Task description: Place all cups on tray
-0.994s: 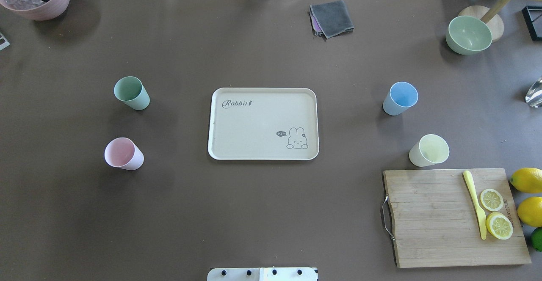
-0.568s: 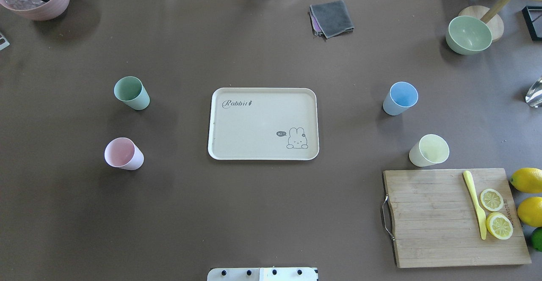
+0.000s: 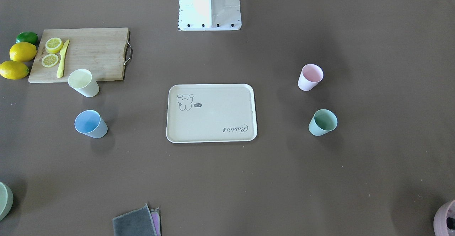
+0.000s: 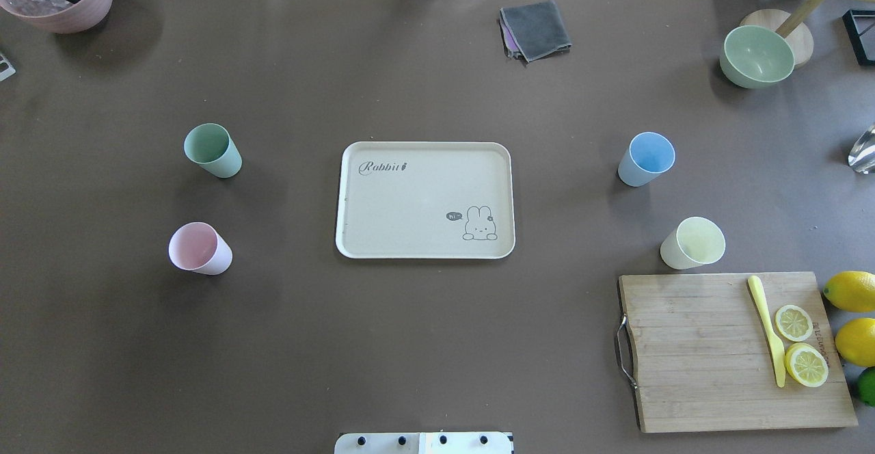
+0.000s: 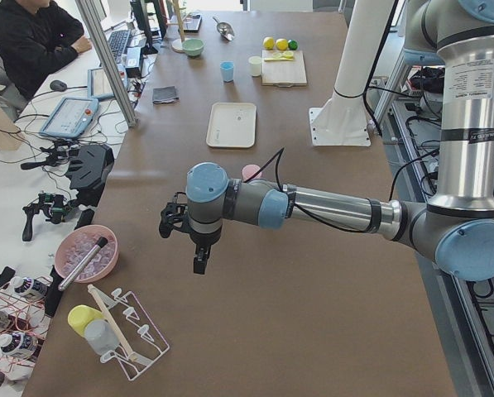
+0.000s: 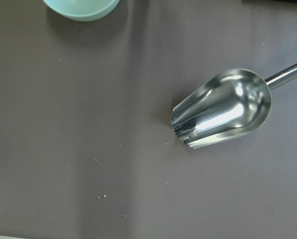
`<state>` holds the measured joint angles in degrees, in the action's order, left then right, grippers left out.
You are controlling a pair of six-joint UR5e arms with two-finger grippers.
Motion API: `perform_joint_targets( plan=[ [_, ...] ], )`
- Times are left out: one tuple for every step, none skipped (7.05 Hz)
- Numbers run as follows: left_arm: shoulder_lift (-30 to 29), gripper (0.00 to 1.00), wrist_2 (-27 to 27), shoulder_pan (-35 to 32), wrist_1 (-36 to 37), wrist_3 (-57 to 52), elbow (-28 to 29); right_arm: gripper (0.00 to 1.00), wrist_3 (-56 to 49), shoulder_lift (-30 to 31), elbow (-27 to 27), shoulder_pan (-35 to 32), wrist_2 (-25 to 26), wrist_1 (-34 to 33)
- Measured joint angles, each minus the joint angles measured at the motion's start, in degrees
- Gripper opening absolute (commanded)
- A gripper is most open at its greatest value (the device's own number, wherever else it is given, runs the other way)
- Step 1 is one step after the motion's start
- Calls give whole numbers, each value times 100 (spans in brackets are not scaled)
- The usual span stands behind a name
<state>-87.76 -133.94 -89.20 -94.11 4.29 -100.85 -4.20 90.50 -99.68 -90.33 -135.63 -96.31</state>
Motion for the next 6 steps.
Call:
perform_joint_targets(
  plan=[
    [-3, 98, -199, 48, -92, 11, -2, 100, -2, -6, -71, 36, 22, -10],
    [-17, 98, -483, 68, -166, 16, 1, 100, 2, -12, -152, 175, 66, -53],
    [-48, 98, -657, 88, -201, 16, 12, 100, 72, -5, -181, 388, 92, -57],
    [-89, 98, -700, 134, -207, 58, 20, 100, 206, 14, -190, 565, 85, -25],
    [-106, 98, -709, 181, -307, 280, 13, 100, 363, 19, -236, 697, 24, 4],
    [-87, 98, -695, 230, -677, 786, 3, 100, 690, 2, -354, 776, -107, 16]
  ],
)
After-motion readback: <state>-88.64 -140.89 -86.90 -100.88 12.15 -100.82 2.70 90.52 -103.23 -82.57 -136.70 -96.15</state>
